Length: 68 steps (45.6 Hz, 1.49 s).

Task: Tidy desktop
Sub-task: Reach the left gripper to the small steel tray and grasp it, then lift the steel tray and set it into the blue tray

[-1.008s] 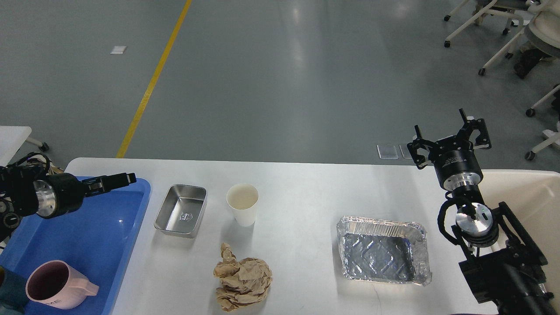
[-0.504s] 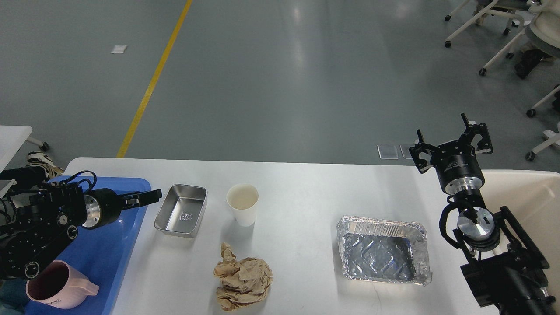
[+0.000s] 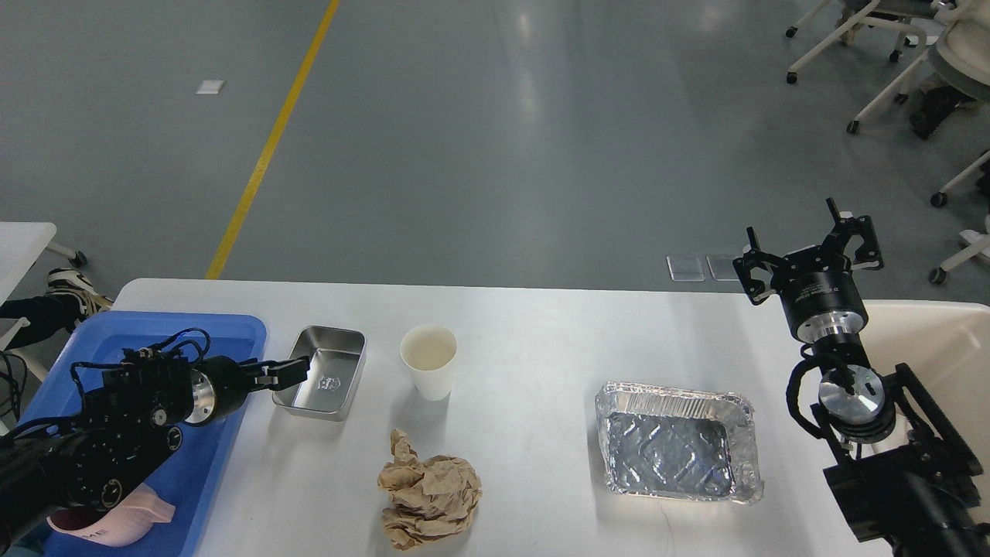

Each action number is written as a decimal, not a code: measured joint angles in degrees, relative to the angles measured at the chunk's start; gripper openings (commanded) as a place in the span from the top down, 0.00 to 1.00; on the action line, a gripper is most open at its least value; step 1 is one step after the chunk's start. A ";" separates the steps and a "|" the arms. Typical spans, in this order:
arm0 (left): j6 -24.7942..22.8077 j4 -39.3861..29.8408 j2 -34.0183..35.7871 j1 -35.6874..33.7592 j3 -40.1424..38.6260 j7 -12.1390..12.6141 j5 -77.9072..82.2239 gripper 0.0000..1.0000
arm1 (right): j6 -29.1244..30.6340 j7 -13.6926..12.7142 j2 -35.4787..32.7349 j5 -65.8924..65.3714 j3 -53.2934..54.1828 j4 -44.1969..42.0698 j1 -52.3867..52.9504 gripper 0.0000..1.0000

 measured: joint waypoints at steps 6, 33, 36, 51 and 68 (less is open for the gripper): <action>1.92 1.37 -0.42 -1.28 3.96 0.24 -0.61 0.68 | 0.00 0.00 -0.02 0.00 0.25 0.00 0.00 0.00; 1.84 6.57 -3.76 -1.76 5.45 0.29 -0.82 1.00 | 0.00 0.00 -0.07 0.03 0.82 0.09 0.00 0.00; 1.84 6.69 -3.84 -1.82 5.54 0.18 -0.87 1.00 | 0.00 0.00 -0.07 0.01 0.83 0.08 0.00 0.00; -5.07 5.93 -2.42 -6.89 5.55 -0.55 -9.61 1.00 | 0.00 0.00 0.36 -0.01 0.81 0.00 0.53 0.00; -14.45 -9.46 12.56 -14.73 5.05 0.20 -11.58 1.00 | -0.49 0.00 0.01 0.00 0.64 0.05 1.45 0.00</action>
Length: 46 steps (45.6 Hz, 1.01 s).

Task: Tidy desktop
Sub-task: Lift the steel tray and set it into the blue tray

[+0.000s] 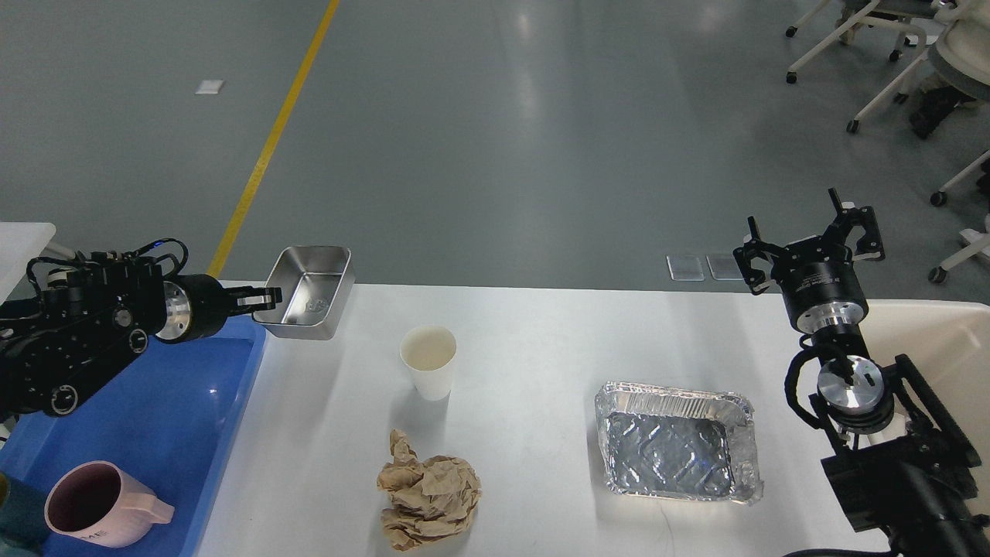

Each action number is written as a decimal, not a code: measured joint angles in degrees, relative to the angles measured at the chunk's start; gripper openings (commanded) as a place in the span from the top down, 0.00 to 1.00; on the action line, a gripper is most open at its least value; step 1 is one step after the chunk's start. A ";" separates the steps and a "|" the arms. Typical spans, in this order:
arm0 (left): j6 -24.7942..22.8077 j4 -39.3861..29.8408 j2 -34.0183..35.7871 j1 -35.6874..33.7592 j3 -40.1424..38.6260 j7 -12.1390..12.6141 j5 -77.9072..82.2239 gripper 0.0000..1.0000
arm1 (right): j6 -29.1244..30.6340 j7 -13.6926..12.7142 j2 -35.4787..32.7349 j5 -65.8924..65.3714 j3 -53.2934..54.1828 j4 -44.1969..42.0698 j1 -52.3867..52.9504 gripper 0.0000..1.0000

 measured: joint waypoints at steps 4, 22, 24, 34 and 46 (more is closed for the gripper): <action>-1.87 -4.81 5.55 -0.49 0.05 0.00 -0.01 1.00 | -0.03 0.00 -0.42 0.00 0.00 0.03 0.04 0.00; -3.89 -15.21 28.36 0.36 -0.34 -3.16 -3.76 0.99 | -0.16 0.00 -0.49 0.00 -0.14 -0.04 0.06 0.00; -3.89 -15.19 29.19 0.56 0.06 -3.73 -4.24 0.99 | -0.19 0.00 -0.40 0.00 -0.21 0.01 0.06 0.00; 2.17 -13.48 27.15 9.00 0.34 -3.22 -5.89 0.98 | -0.21 0.00 -0.54 0.00 -0.26 0.13 -0.25 0.00; 9.34 -2.56 18.81 16.58 0.37 -3.35 -6.04 0.97 | -0.03 0.00 -0.72 0.00 -0.26 0.13 -0.69 0.00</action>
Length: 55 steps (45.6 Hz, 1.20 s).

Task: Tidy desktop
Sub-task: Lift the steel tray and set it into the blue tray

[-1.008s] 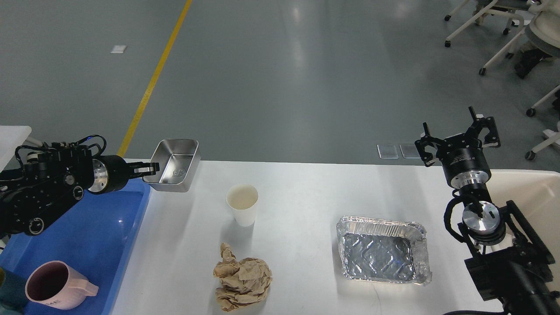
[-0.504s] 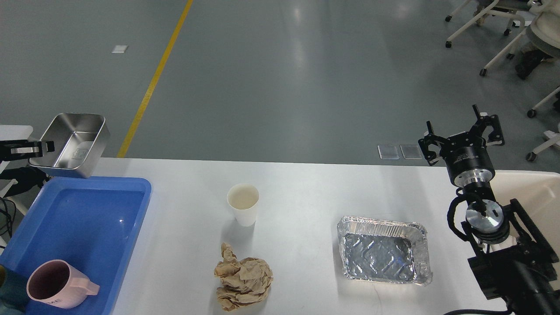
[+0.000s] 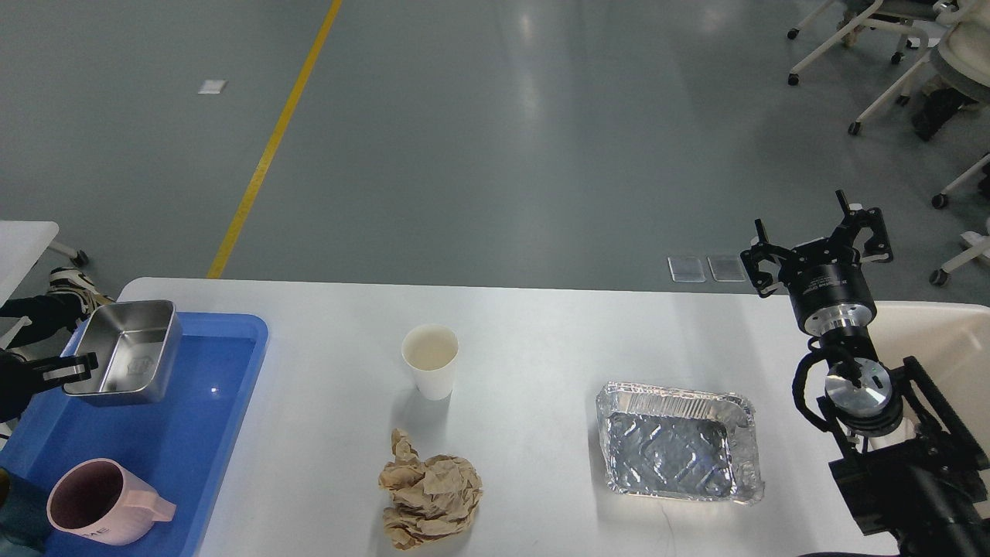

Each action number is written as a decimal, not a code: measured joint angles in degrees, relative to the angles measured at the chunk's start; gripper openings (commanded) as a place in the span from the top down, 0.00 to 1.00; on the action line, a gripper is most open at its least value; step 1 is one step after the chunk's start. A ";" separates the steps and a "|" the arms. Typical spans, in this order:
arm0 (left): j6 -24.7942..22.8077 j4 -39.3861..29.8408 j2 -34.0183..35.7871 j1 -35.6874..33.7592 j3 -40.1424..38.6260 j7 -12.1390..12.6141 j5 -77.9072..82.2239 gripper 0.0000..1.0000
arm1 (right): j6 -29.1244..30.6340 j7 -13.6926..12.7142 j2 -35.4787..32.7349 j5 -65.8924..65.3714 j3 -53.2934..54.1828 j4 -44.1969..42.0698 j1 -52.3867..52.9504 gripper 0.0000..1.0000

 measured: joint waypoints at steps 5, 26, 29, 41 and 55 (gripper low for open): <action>1.88 5.38 -3.72 1.01 0.00 -0.41 -0.06 0.96 | 0.00 0.00 0.06 0.00 0.00 0.00 -0.06 0.00; 6.25 13.20 -13.33 4.13 -0.02 -0.46 -0.56 0.26 | -0.09 0.00 0.08 0.00 0.00 0.00 -0.14 0.00; 6.25 13.24 -13.39 4.15 -0.04 -0.46 -1.45 0.22 | -0.09 0.00 0.08 0.00 0.00 0.00 -0.14 0.00; 6.25 13.22 -13.33 3.64 -0.44 -0.63 -3.00 0.10 | -0.09 0.00 0.23 0.00 0.00 0.00 -0.22 0.00; 5.90 10.30 -10.87 2.95 -1.17 -0.85 -6.37 0.07 | -0.09 0.00 0.37 0.00 -0.23 0.16 -0.23 0.00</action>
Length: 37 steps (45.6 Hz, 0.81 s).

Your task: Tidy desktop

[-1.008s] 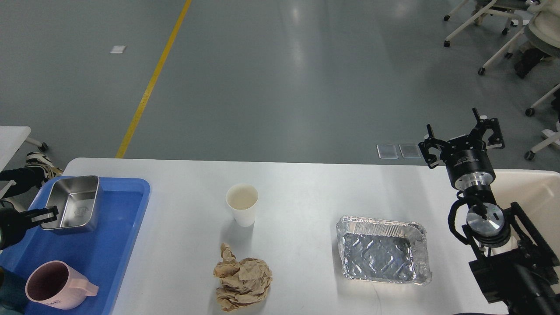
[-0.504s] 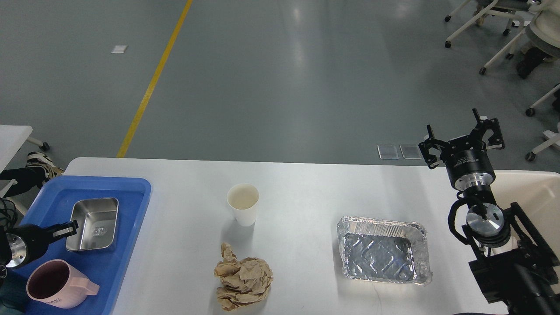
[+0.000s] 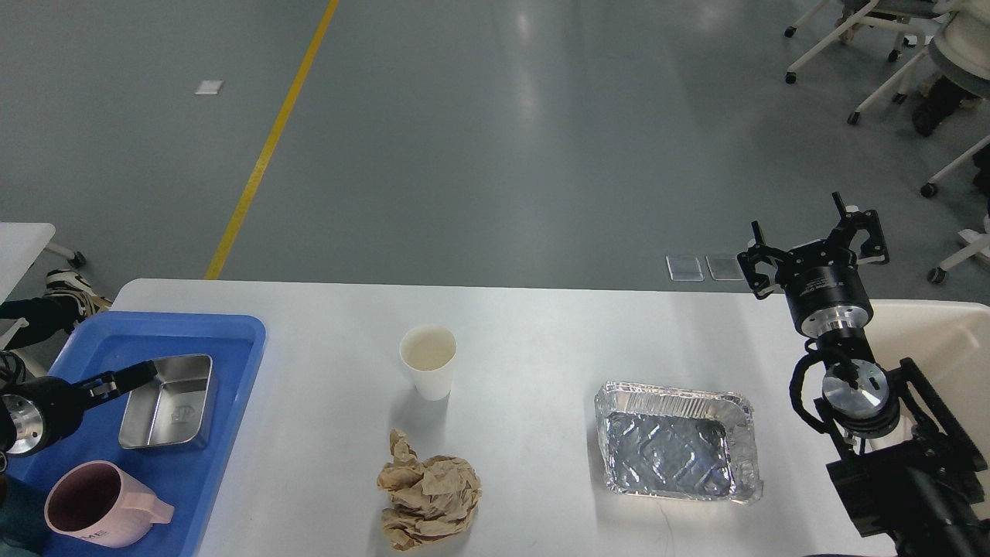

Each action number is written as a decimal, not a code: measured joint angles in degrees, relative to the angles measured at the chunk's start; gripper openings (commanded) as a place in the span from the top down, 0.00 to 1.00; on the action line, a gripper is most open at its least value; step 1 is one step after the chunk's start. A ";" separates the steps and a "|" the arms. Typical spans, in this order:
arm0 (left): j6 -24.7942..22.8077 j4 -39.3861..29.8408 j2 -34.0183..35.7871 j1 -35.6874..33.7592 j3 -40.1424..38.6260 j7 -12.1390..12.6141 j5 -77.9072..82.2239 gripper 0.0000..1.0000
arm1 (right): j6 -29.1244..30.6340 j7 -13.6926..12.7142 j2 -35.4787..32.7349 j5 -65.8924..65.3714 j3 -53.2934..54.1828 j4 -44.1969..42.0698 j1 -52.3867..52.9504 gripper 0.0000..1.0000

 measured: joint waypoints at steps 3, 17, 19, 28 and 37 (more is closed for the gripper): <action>-0.16 -1.47 1.42 -0.14 -0.08 -0.30 -1.32 0.06 | -0.06 0.00 0.05 0.00 -0.08 0.02 0.00 0.00; -2.00 -11.06 8.36 -2.52 -7.30 -1.98 -9.37 0.03 | -0.24 0.00 0.23 -0.19 -0.21 0.18 0.32 0.00; -3.85 -11.41 8.45 -2.56 -10.22 -1.83 -12.97 0.03 | -0.25 0.00 0.23 -0.27 -0.21 0.18 0.33 0.00; -10.19 -11.56 7.26 -1.82 -22.67 -1.66 -36.79 0.03 | -0.26 0.00 -0.18 -0.43 -0.24 0.18 0.36 0.00; -10.20 -11.51 -0.16 2.12 -26.90 -1.93 -63.40 0.03 | -0.22 -0.09 -0.45 -0.73 -0.63 -0.11 0.75 0.00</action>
